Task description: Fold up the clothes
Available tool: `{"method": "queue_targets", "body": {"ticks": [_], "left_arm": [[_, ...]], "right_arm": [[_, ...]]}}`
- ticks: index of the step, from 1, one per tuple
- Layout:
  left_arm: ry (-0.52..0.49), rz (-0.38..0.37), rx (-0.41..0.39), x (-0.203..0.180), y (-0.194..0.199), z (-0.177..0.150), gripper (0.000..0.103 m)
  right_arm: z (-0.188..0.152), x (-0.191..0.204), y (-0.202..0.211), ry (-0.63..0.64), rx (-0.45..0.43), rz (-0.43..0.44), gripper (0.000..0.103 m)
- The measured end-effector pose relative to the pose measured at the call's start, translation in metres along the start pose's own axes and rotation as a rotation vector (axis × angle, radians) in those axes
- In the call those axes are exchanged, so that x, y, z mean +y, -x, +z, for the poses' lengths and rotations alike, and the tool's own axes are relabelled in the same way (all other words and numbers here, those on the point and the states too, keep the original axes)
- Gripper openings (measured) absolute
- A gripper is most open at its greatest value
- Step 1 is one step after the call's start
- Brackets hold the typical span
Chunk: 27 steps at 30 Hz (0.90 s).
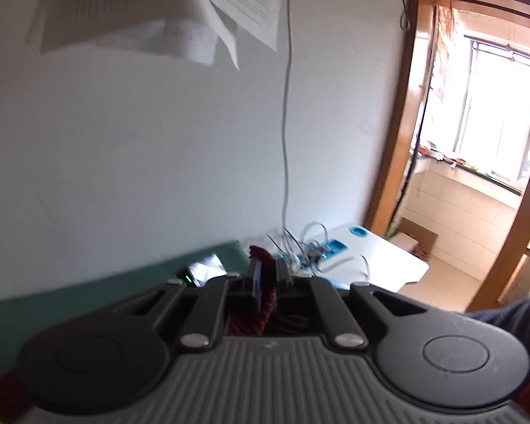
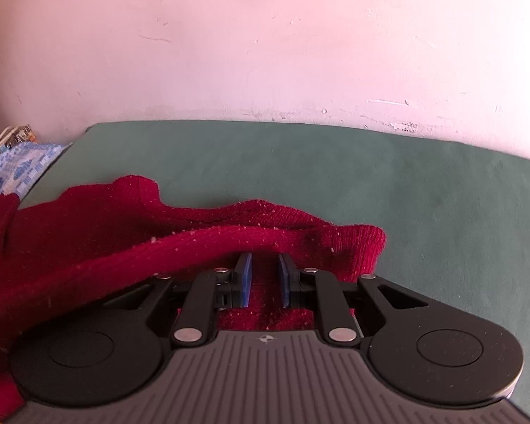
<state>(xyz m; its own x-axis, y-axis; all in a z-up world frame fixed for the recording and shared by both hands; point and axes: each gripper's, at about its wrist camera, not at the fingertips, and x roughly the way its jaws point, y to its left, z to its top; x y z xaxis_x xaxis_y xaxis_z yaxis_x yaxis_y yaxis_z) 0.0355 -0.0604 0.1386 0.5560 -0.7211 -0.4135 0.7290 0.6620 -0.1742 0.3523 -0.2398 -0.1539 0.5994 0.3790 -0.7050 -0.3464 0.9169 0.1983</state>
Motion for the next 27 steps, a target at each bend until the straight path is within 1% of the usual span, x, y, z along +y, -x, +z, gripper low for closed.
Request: {"method": "queue_targets", "body": {"ticks": [2, 5, 7, 10, 13, 17, 18, 19, 21, 24, 26, 27], "left_arm": [[0.023, -0.053, 0.043, -0.006, -0.006, -0.019, 0.004], [0.037, -0.085, 0.102, -0.016, -0.016, -0.044, 0.004], [0.044, -0.093, 0.138, -0.018, -0.021, -0.058, 0.004], [-0.002, -0.095, 0.201, -0.024, -0.026, -0.08, 0.004], [-0.043, -0.114, 0.255, -0.027, -0.025, -0.099, 0.004], [-0.065, -0.145, 0.291, -0.021, -0.01, -0.107, 0.004], [-0.074, -0.143, 0.291, -0.021, -0.007, -0.107, 0.004], [-0.083, -0.139, 0.29, -0.021, -0.004, -0.107, 0.004], [-0.091, -0.119, 0.291, -0.018, -0.004, -0.109, 0.004], [-0.092, -0.095, 0.294, -0.015, -0.007, -0.118, 0.004], [-0.057, -0.085, 0.312, -0.009, -0.011, -0.133, 0.005], [-0.018, -0.086, 0.328, -0.005, -0.015, -0.143, 0.005]], "right_arm": [[-0.002, -0.003, 0.001, 0.003, 0.0, 0.002, 0.016], [-0.002, -0.007, 0.003, -0.003, -0.002, 0.012, 0.016], [-0.003, -0.01, 0.006, -0.014, -0.005, 0.013, 0.016], [-0.004, -0.013, 0.009, -0.028, -0.011, 0.016, 0.016], [-0.005, -0.015, 0.012, -0.039, -0.016, 0.012, 0.017], [-0.005, -0.017, 0.014, -0.055, -0.02, 0.006, 0.019], [-0.005, -0.019, 0.014, -0.077, -0.019, 0.014, 0.022], [-0.005, -0.021, 0.015, -0.103, -0.018, 0.023, 0.024], [-0.003, -0.026, 0.015, -0.158, -0.017, 0.032, 0.024], [-0.003, -0.029, 0.024, -0.191, -0.02, 0.031, 0.025], [-0.007, -0.033, 0.037, -0.219, -0.03, 0.058, 0.025], [-0.01, -0.034, 0.045, -0.222, -0.028, 0.089, 0.026]]}}
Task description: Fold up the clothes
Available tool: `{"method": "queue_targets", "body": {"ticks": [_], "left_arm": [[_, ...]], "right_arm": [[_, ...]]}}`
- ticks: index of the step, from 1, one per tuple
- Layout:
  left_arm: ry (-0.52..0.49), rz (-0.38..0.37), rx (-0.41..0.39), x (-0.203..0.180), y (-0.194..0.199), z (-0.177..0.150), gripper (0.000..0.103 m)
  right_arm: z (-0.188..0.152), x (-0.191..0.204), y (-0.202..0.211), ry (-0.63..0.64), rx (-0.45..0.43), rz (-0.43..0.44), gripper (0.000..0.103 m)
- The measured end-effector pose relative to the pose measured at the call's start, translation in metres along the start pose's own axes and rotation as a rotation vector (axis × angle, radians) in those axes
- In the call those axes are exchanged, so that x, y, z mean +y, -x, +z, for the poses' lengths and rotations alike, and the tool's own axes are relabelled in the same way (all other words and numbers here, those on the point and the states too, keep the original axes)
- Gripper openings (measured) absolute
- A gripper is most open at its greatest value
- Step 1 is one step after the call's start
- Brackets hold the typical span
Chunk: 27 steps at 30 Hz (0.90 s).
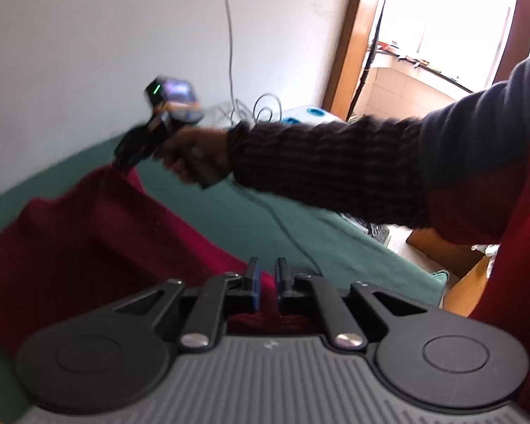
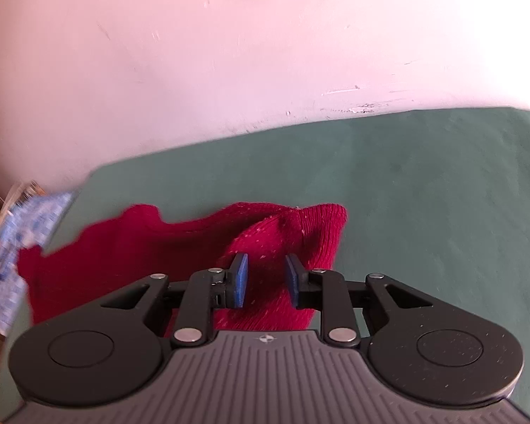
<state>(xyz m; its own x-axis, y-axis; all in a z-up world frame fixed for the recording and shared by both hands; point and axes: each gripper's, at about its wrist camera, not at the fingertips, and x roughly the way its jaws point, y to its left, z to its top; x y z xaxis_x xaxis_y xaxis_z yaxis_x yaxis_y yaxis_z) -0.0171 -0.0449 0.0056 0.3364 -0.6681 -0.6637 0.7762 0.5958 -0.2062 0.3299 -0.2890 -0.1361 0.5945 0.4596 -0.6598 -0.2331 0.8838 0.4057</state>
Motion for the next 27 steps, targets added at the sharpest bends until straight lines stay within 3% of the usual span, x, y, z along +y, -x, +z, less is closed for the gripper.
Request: {"method": "queue_targets", "body": {"ticks": [3, 6, 7, 8, 13, 17, 22, 27], "left_arm": [[0.133, -0.046, 0.059, 0.015, -0.025, -0.027, 0.006], [0.179, -0.06, 0.108, 0.018, -0.049, -0.046, 0.006], [0.196, -0.077, 0.118, 0.019, -0.057, -0.051, 0.01], [0.217, -0.07, 0.126, 0.02, -0.064, -0.054, 0.023], [0.284, -0.094, 0.188, 0.015, -0.099, -0.059, 0.026], [0.245, -0.106, 0.23, -0.003, -0.115, -0.061, 0.053], [0.305, -0.098, 0.27, -0.005, -0.127, -0.069, 0.053], [0.38, -0.088, 0.219, 0.002, -0.131, -0.071, 0.059]], "right_arm": [[-0.015, -0.001, 0.023, 0.03, 0.047, 0.084, 0.028], [-0.04, -0.002, 0.054, 0.078, 0.083, 0.107, 0.029], [-0.049, -0.003, 0.065, 0.091, 0.093, 0.119, 0.029], [-0.058, -0.004, 0.075, 0.099, 0.102, 0.12, 0.029], [-0.094, 0.001, 0.106, 0.151, 0.147, 0.054, 0.03], [-0.12, 0.013, 0.131, 0.193, 0.126, 0.052, 0.034], [-0.147, 0.022, 0.152, 0.215, 0.112, 0.037, 0.036], [-0.165, 0.025, 0.161, 0.23, 0.102, -0.007, 0.036]]}}
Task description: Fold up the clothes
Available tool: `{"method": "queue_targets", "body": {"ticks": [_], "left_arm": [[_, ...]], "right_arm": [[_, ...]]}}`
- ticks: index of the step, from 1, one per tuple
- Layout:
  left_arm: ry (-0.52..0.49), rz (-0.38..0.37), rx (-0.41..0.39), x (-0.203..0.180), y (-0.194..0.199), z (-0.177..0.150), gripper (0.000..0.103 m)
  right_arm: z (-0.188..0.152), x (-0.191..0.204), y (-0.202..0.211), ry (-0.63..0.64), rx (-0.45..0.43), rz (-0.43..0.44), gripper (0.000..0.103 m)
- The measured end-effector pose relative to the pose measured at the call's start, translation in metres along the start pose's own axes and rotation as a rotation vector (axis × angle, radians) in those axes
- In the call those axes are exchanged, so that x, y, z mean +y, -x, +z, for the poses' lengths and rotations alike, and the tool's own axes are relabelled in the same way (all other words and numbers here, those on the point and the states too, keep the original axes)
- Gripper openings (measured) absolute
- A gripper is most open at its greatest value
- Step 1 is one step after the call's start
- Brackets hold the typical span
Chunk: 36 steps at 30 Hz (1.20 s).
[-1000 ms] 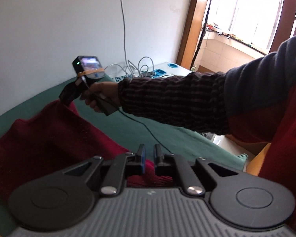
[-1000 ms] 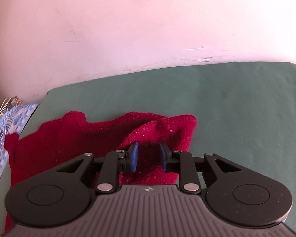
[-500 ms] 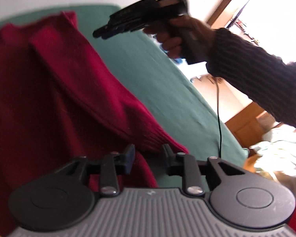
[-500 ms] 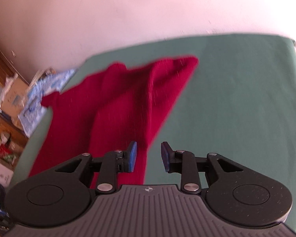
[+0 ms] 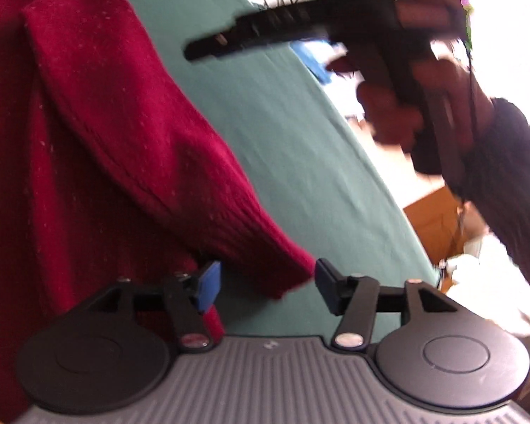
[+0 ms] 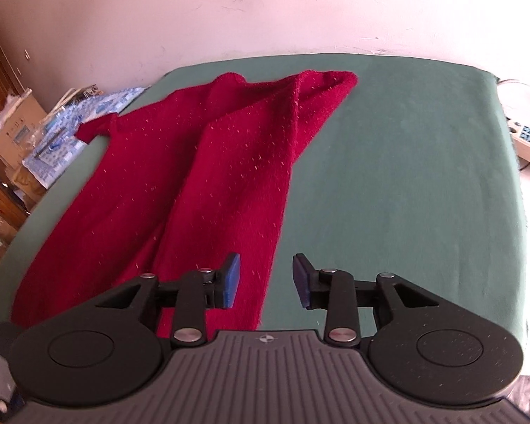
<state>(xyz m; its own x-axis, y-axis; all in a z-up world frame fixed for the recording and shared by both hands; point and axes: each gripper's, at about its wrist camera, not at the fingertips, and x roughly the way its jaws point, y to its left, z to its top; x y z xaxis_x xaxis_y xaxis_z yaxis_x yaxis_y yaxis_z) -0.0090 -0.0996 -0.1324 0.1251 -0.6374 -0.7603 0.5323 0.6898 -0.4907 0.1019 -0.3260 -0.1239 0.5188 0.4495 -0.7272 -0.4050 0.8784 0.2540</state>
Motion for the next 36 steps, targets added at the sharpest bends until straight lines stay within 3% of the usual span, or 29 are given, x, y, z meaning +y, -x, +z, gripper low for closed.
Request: {"method": "queue_targets", "body": {"ticks": [1, 2, 3, 8, 12, 16, 21, 23, 24, 28, 31, 36], "left_arm": [[0.0, -0.001, -0.007, 0.0, -0.001, 0.001, 0.052], [0.0, -0.002, -0.014, 0.0, -0.003, 0.003, 0.021], [0.001, -0.005, -0.001, 0.0, -0.006, 0.003, 0.002], [-0.022, 0.017, -0.032, -0.002, 0.002, 0.002, 0.0], [-0.063, 0.01, -0.092, -0.007, 0.032, 0.005, 0.0], [-0.082, -0.015, -0.117, -0.006, 0.06, 0.009, 0.0], [-0.085, 0.006, -0.142, -0.013, 0.067, 0.003, 0.0], [-0.085, 0.013, -0.142, -0.011, 0.077, 0.005, 0.0], [-0.089, 0.019, -0.14, -0.008, 0.083, 0.005, 0.0], [-0.097, 0.032, -0.161, -0.005, 0.107, -0.005, 0.0], [-0.116, 0.04, -0.176, 0.002, 0.122, -0.014, 0.0], [-0.175, 0.094, -0.144, 0.011, 0.128, -0.019, 0.0]], "right_arm": [[-0.002, 0.001, 0.001, 0.002, -0.008, -0.013, 0.036], [-0.004, 0.002, 0.002, 0.005, -0.017, -0.028, 0.036], [-0.005, 0.003, 0.003, 0.016, -0.03, -0.047, 0.036], [0.007, 0.002, -0.004, 0.02, -0.05, -0.038, 0.035], [0.044, -0.008, -0.027, -0.063, -0.11, -0.014, 0.035], [0.085, -0.024, -0.067, -0.156, -0.136, 0.025, 0.035], [0.125, -0.034, -0.116, -0.226, -0.158, 0.05, 0.035], [0.132, -0.03, -0.127, -0.223, -0.147, 0.046, 0.02], [0.135, -0.028, -0.13, -0.215, -0.141, 0.044, 0.005], [0.144, -0.023, -0.127, -0.213, -0.153, 0.069, 0.004], [0.143, -0.029, -0.111, -0.29, -0.184, 0.12, 0.004], [0.125, -0.033, -0.119, -0.32, -0.122, 0.058, 0.005]]}}
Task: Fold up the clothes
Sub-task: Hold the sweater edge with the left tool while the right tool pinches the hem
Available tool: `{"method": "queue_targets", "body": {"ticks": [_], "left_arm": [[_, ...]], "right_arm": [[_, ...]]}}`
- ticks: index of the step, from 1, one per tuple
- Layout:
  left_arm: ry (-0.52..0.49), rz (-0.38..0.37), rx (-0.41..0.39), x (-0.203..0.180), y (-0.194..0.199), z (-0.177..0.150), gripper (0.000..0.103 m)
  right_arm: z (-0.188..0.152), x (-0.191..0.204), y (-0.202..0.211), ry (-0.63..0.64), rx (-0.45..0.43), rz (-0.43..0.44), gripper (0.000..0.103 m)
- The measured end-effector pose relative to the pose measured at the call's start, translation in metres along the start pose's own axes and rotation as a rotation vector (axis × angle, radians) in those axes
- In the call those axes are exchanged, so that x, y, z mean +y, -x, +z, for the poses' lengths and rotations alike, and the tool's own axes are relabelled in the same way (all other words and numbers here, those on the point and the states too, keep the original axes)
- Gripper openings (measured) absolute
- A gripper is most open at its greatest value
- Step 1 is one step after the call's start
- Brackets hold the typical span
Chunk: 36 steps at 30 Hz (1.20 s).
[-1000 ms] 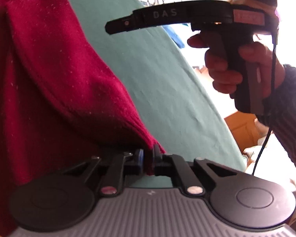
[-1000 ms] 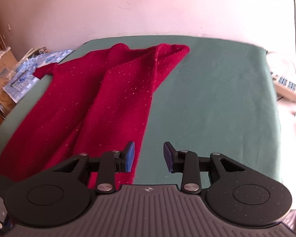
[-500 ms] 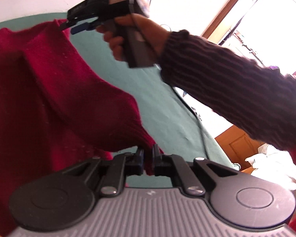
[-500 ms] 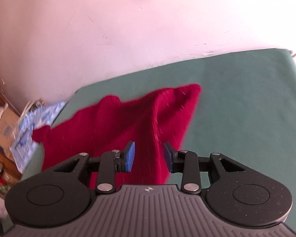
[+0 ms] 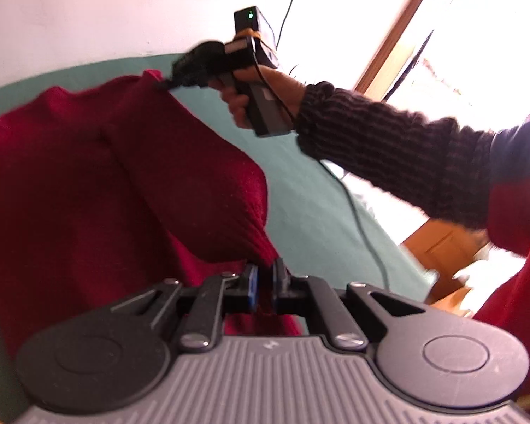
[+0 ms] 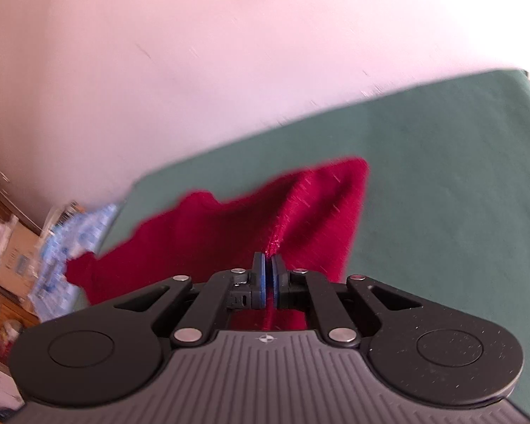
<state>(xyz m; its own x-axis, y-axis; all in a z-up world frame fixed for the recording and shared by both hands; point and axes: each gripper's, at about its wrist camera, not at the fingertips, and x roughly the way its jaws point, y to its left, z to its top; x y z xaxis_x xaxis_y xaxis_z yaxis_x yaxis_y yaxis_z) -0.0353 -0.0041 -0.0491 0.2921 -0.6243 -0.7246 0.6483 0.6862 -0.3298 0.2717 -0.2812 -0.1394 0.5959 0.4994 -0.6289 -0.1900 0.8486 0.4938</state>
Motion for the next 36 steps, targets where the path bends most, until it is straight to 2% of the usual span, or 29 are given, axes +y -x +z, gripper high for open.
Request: {"method": "queue_targets", "body": {"ticks": [3, 5, 6, 7, 9, 11, 14, 16, 21, 24, 29, 30, 31, 36], "left_arm": [[0.047, -0.023, 0.063, 0.008, -0.015, -0.011, 0.0], [0.078, -0.032, 0.099, 0.01, -0.03, -0.017, 0.001], [0.096, -0.044, 0.108, 0.011, -0.036, -0.02, 0.001], [0.122, -0.061, 0.111, 0.013, -0.041, -0.021, 0.001], [0.145, -0.07, 0.13, 0.014, -0.049, -0.032, 0.001], [0.148, -0.061, 0.159, 0.014, -0.055, -0.041, 0.001], [0.156, -0.054, 0.192, 0.014, -0.062, -0.049, 0.001], [0.154, -0.056, 0.182, 0.014, -0.059, -0.049, 0.001], [0.154, -0.077, 0.157, 0.014, -0.057, -0.046, 0.001], [0.136, -0.067, 0.185, 0.009, -0.065, -0.053, 0.001], [0.131, -0.042, 0.216, 0.002, -0.076, -0.059, 0.001], [0.133, -0.041, 0.214, 0.002, -0.078, -0.059, 0.001], [0.135, -0.041, 0.212, 0.001, -0.079, -0.059, 0.001], [0.152, -0.055, 0.201, -0.002, -0.085, -0.06, 0.001]], "right_arm": [[-0.015, -0.007, -0.006, -0.029, 0.032, -0.001, 0.009], [-0.022, -0.008, -0.005, -0.047, 0.021, 0.015, 0.018], [-0.022, -0.009, -0.006, -0.06, 0.016, 0.029, 0.029], [-0.022, -0.009, -0.007, -0.075, 0.011, 0.045, 0.032], [-0.022, -0.004, -0.009, -0.055, 0.013, 0.031, 0.032], [-0.023, 0.002, -0.01, -0.013, 0.015, -0.008, 0.023], [-0.024, 0.002, -0.011, -0.009, 0.028, -0.028, 0.023], [-0.024, 0.0, -0.008, -0.008, 0.024, -0.028, 0.023], [-0.017, 0.003, -0.007, -0.003, -0.03, -0.012, 0.024], [-0.005, 0.003, -0.016, -0.025, -0.081, -0.04, 0.024], [0.013, 0.007, -0.048, 0.008, -0.103, -0.199, 0.025], [0.015, 0.006, -0.054, 0.01, -0.104, -0.221, 0.02], [0.018, 0.007, -0.056, 0.004, -0.111, -0.226, 0.01], [0.03, 0.005, -0.065, -0.047, -0.13, -0.182, 0.008]]}}
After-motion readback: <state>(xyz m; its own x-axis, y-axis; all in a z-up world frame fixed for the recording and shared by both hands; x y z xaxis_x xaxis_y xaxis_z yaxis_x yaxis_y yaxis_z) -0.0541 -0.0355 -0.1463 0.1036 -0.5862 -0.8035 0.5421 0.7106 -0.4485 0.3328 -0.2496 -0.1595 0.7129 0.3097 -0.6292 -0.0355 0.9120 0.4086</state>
